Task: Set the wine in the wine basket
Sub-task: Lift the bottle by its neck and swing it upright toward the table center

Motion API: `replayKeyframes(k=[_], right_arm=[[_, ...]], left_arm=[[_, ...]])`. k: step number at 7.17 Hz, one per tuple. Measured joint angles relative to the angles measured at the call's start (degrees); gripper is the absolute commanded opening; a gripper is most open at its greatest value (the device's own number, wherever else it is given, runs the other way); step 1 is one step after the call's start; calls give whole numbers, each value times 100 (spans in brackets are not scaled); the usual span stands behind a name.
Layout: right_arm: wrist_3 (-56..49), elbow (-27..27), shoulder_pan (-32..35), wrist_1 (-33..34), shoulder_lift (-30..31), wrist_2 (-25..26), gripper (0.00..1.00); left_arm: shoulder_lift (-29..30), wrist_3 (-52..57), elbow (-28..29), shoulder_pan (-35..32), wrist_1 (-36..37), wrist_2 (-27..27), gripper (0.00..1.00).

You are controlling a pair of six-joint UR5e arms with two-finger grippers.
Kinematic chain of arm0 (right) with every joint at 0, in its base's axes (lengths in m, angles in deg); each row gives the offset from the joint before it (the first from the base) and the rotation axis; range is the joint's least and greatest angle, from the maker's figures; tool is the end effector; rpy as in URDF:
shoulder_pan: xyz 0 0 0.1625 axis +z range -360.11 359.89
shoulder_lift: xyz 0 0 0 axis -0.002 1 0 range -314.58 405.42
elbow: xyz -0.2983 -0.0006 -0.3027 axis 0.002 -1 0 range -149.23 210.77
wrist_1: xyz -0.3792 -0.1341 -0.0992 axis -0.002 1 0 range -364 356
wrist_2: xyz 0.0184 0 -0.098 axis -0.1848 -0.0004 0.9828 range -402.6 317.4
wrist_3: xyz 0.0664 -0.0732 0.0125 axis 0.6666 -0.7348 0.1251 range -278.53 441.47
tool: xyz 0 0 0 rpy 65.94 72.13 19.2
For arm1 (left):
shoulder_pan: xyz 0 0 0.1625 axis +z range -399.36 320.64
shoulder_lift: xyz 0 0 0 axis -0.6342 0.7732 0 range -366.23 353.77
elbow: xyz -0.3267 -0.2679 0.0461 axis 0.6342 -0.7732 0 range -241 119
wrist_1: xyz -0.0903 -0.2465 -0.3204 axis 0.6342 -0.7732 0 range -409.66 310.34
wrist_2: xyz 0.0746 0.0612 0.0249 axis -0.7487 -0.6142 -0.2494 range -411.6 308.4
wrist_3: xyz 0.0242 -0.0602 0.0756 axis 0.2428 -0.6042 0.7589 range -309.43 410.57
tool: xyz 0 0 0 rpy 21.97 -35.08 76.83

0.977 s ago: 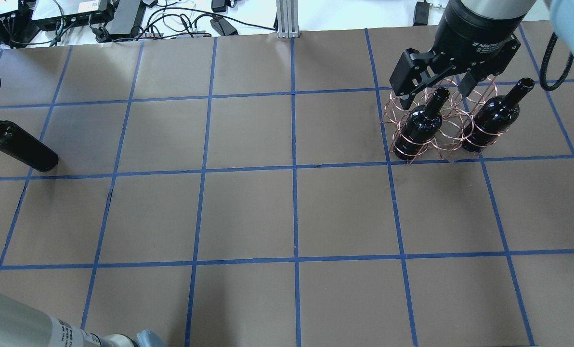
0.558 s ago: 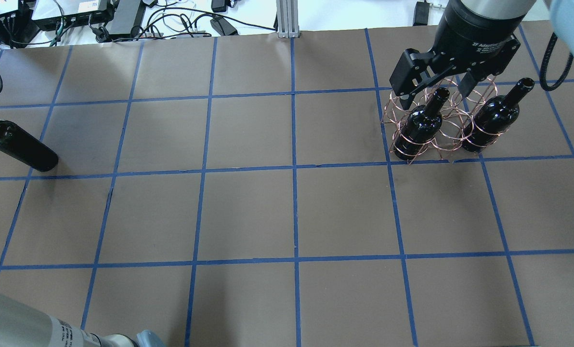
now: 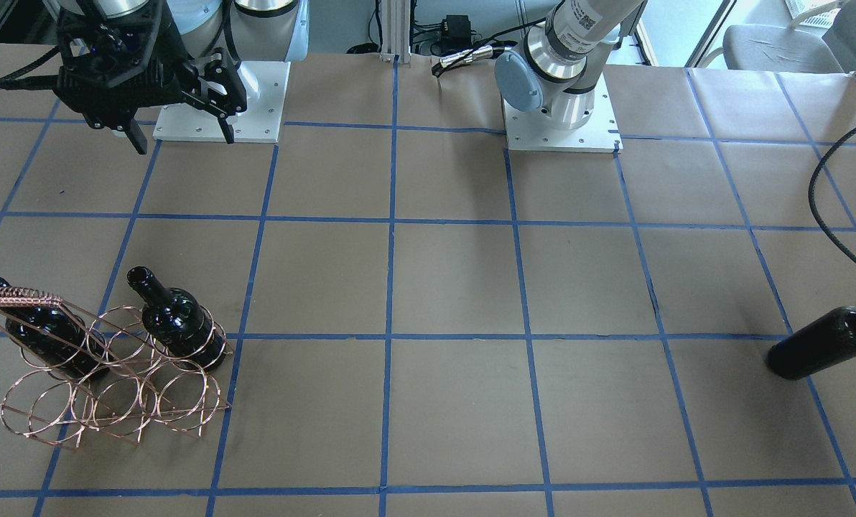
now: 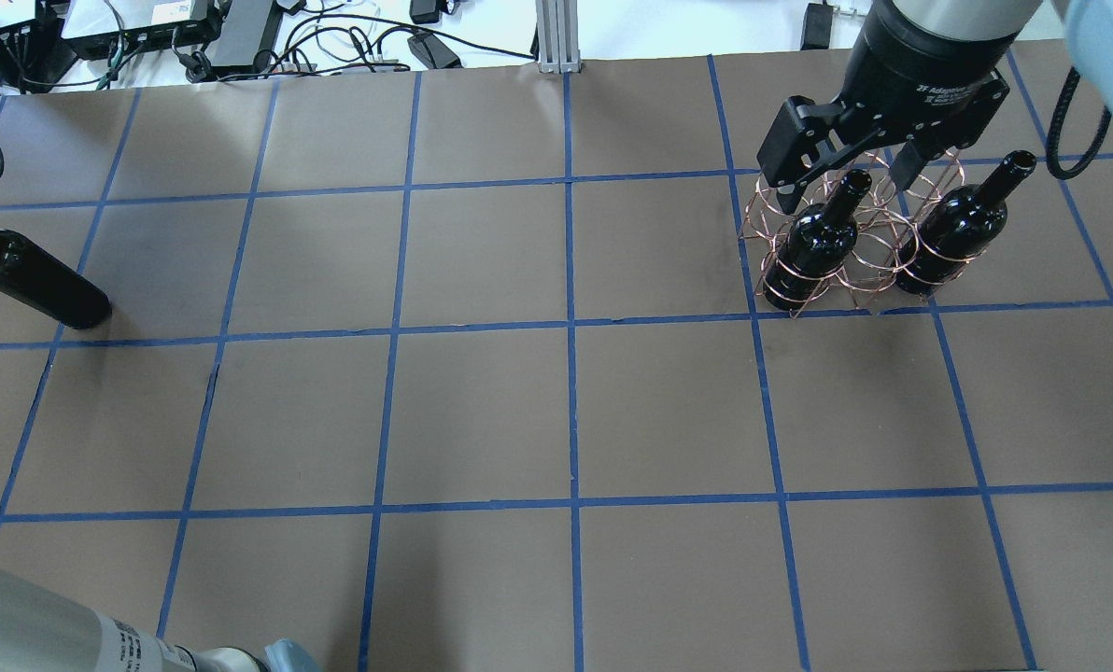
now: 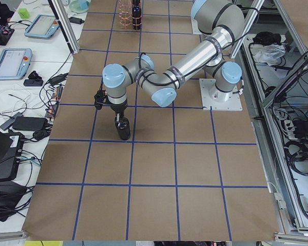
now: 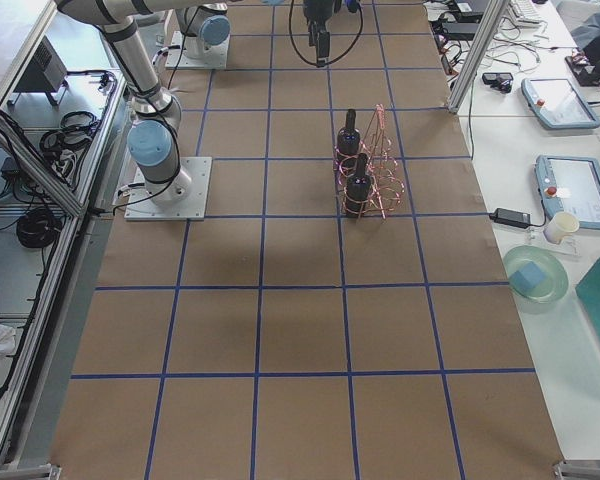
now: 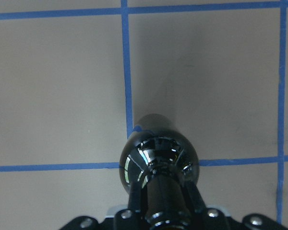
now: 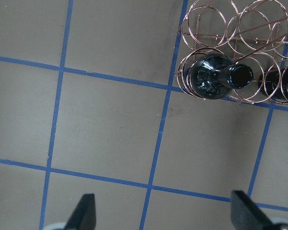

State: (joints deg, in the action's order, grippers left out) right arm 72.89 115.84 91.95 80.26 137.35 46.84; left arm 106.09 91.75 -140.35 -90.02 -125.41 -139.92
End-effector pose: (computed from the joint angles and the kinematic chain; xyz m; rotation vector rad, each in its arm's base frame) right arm 0.1514 -0.4715 0.5365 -0.2909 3.1192 -0.0312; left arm 0.3064 -0.5887 0.3815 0.0514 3.1332 -0.0838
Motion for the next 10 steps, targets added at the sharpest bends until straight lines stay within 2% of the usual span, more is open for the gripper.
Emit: replayKeyframes(k=[4,6,10], right_arm=[[14,1,-4,163,9,-13,100],[15,25,-28,429,4,-66,100],[38,39,-39,458,7,-94,100]], left_arm=[[-543,-750,-118,-1003,-267,-172,0],[-877,-1410,-471,-1579,-350,-184,0],[-1678,-2535,-1378,-2729,-648,-129,0]])
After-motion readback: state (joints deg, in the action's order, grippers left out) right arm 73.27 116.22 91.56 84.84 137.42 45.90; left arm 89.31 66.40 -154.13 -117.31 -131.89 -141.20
